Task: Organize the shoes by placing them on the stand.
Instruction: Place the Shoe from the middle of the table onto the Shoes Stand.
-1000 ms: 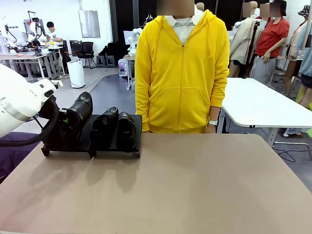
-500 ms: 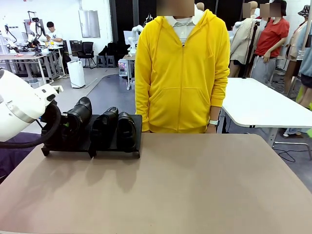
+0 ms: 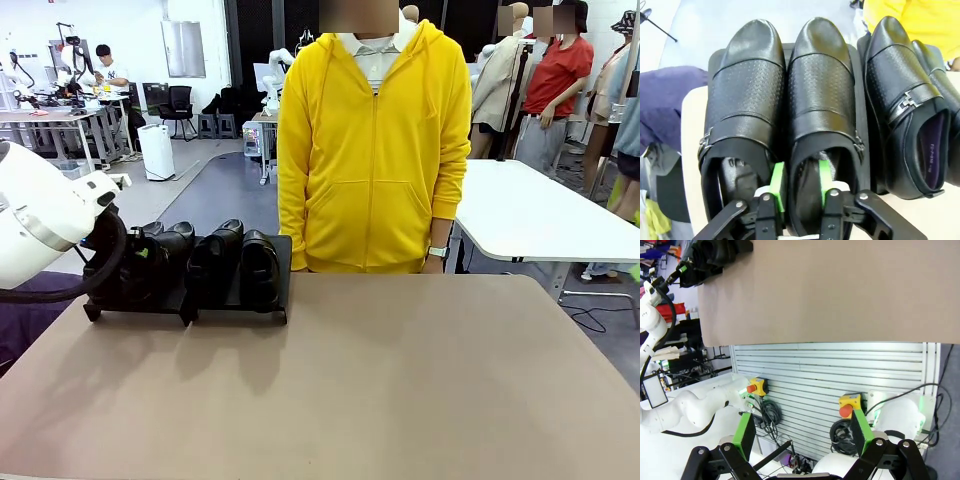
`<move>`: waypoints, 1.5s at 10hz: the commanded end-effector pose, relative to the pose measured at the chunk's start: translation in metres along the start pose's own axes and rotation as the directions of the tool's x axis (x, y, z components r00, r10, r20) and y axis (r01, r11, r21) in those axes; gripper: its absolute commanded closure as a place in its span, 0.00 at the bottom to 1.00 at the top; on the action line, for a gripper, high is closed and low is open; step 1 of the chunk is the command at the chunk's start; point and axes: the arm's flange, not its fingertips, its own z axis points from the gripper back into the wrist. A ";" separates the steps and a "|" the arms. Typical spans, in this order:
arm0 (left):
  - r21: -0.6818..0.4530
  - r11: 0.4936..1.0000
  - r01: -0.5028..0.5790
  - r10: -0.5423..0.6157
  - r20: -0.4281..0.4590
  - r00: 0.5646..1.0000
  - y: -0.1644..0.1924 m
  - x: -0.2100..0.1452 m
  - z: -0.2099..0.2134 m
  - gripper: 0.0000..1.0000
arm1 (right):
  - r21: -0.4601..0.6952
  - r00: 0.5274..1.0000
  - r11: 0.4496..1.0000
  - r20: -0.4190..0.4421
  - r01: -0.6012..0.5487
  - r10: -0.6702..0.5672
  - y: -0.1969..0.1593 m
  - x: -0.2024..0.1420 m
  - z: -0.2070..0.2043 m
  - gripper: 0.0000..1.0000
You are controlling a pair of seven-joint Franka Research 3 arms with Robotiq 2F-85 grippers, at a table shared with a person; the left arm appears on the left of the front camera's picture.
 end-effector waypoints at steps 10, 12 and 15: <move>-0.146 0.988 0.049 -0.045 0.033 0.998 -0.054 0.005 0.112 0.00 | 0.033 1.000 0.999 -0.002 -0.023 0.023 0.003 0.002 0.003 0.00; -0.343 0.935 -0.090 0.015 -0.217 0.976 -0.063 -0.003 0.182 0.00 | 0.033 1.000 0.999 -0.002 -0.023 0.023 0.003 0.002 0.003 0.00; -0.470 0.833 -0.293 0.048 -0.465 0.884 -0.049 -0.031 0.284 0.00 | 0.033 1.000 0.999 -0.002 -0.023 0.023 0.003 0.002 0.003 0.00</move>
